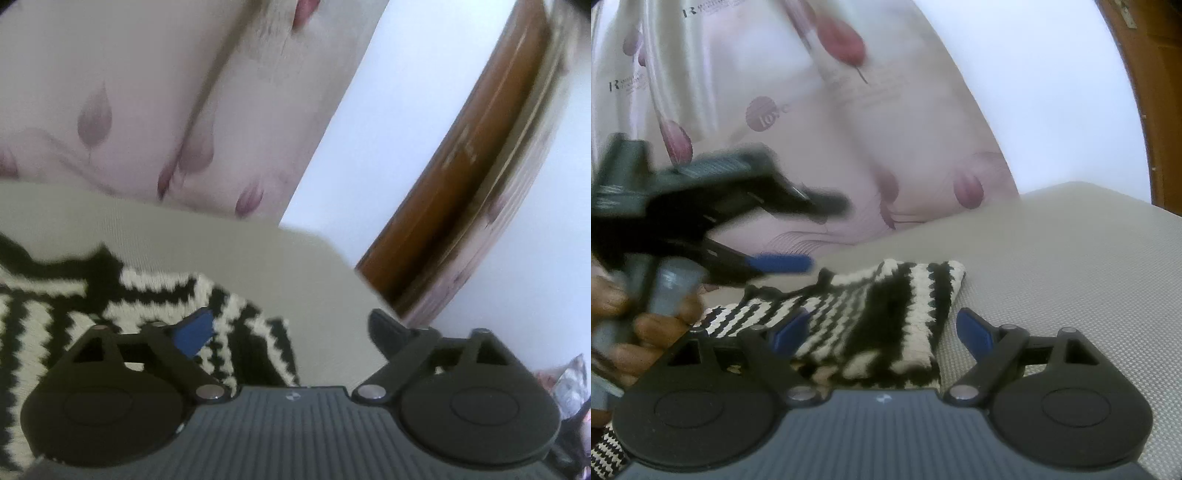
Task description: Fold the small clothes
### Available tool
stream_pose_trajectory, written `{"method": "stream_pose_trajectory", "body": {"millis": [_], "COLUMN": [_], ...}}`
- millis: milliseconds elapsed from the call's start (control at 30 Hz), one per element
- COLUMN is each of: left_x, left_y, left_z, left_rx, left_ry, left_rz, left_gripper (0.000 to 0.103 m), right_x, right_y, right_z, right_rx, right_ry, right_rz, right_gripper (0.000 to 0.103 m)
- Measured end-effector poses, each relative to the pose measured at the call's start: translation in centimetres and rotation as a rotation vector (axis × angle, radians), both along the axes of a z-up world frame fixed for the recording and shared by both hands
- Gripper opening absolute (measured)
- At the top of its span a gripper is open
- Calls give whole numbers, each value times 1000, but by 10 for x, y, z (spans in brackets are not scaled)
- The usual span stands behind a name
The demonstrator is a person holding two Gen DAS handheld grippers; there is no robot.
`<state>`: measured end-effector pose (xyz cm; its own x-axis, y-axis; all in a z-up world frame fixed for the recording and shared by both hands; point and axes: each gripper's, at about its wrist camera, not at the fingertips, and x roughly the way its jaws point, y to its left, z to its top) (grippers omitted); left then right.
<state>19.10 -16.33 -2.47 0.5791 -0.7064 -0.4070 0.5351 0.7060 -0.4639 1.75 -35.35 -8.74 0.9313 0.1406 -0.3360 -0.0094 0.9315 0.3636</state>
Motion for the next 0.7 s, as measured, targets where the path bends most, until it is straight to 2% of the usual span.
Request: {"method": "stream_pose_trajectory", "body": {"millis": [133, 200, 233, 300, 367, 467, 500, 567, 600, 633, 700], "left_x": [-19, -32, -37, -42, -40, -28, -25, -23, -21, -19, -17], "left_y": [51, 84, 101, 134, 164, 204, 213, 224, 228, 231, 230], "left_z": [12, 6, 0, -16, -34, -57, -64, -74, -77, -78, -78], "left_rx": [5, 80, 130, 204, 244, 183, 152, 120, 92, 69, 80], "left_ry": [-54, -106, -131, -146, -121, -16, 12, 39, 60, 60, 53], "left_rz": [116, 197, 245, 348, 441, 562, 590, 643, 652, 654, 671], "left_gripper": [102, 102, 102, 102, 102, 100, 100, 100, 100, 100, 100], "right_x": [5, 11, 15, 26, 48, 83, 94, 116, 124, 129, 121], "right_y": [-1, 0, 2, 11, 14, 10, 10, 14, 18, 22, 31], "right_z": [2, 7, 12, 24, 28, 26, 23, 15, 10, 8, 16], "right_rx": [6, 1, -26, -144, -192, -202, -184, -175, -194, -207, -244], "right_ry": [28, 45, 46, 47, 97, 152, 177, 251, 292, 311, 236], "right_rz": [14, 49, 73, 97, 118, 104, 120, 136, 138, 140, 157], "right_gripper": [87, 87, 83, 78, 77, 76, 71, 41, 18, 16, 15]}}
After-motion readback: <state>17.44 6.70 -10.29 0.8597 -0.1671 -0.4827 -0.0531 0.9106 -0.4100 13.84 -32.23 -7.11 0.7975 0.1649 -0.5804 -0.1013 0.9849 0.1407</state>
